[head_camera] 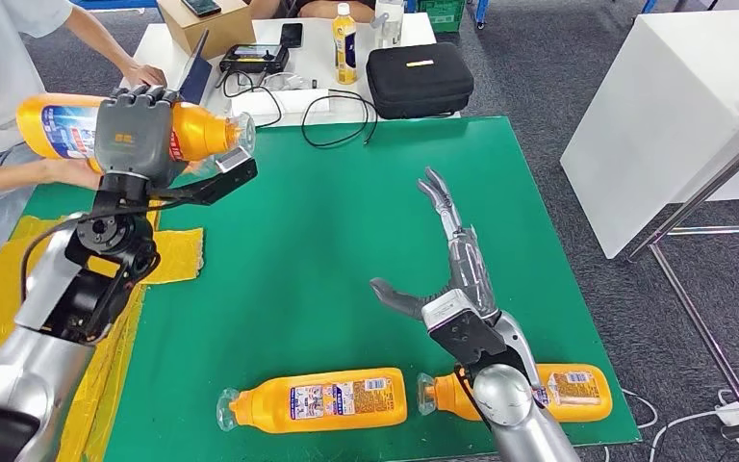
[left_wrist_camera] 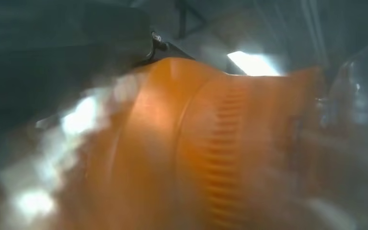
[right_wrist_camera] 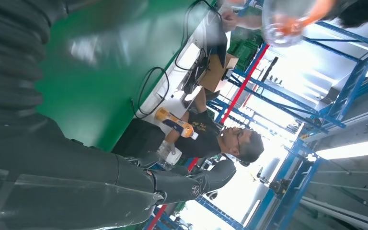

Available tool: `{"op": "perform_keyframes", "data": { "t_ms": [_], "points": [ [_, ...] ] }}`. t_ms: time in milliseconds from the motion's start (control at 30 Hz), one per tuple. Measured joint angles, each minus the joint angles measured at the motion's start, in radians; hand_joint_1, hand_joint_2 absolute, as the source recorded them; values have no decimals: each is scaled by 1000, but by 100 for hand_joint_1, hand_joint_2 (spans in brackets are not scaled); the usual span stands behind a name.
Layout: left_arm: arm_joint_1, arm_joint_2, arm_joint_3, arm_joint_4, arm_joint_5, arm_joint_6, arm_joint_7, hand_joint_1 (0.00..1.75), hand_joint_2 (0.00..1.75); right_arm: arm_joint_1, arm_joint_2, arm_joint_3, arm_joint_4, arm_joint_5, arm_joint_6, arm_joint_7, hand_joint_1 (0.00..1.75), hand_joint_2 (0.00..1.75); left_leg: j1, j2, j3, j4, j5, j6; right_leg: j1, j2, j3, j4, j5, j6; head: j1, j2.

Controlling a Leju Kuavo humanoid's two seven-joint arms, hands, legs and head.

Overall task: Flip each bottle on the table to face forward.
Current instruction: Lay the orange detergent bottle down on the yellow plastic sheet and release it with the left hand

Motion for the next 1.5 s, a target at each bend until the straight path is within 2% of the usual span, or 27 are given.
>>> {"op": "perform_keyframes", "data": {
  "t_ms": [167, 467, 733, 1133, 1500],
  "points": [
    [-113, 25, -36, 231, -57, 17, 32, 175, 175, -1, 3, 1, 0, 0, 0, -1, 0, 175, 0, 1, 0, 0, 0, 0, 0, 1, 0, 0, 0, 0, 0, 0],
    [-171, 56, -53, 420, -60, 17, 45, 175, 175, -1, 3, 1, 0, -10, -1, -6, 0, 175, 0, 0, -1, 0, 0, 0, 0, 0, -1, 0, 0, 0, 0, 0],
    [-183, 61, -61, 488, -49, -18, 53, 175, 175, -1, 3, 2, 0, -13, -1, -9, 0, 175, 0, 0, -1, 0, 0, 0, 0, 0, -1, 0, 0, 0, 0, 0],
    [-181, 45, -1, 588, 68, -255, 17, 175, 175, -1, 4, 3, 12, -15, -1, -7, 0, 175, 0, 0, -1, 0, 0, 0, 0, 0, -1, 0, 0, 0, 0, 0],
    [-131, 16, 69, 626, 129, -289, -14, 175, 175, -4, 6, 3, 35, -15, -1, 0, 0, 175, 0, 0, -1, 0, 0, 0, 0, 0, -1, 0, 0, 0, 0, 0]
  ]
}}
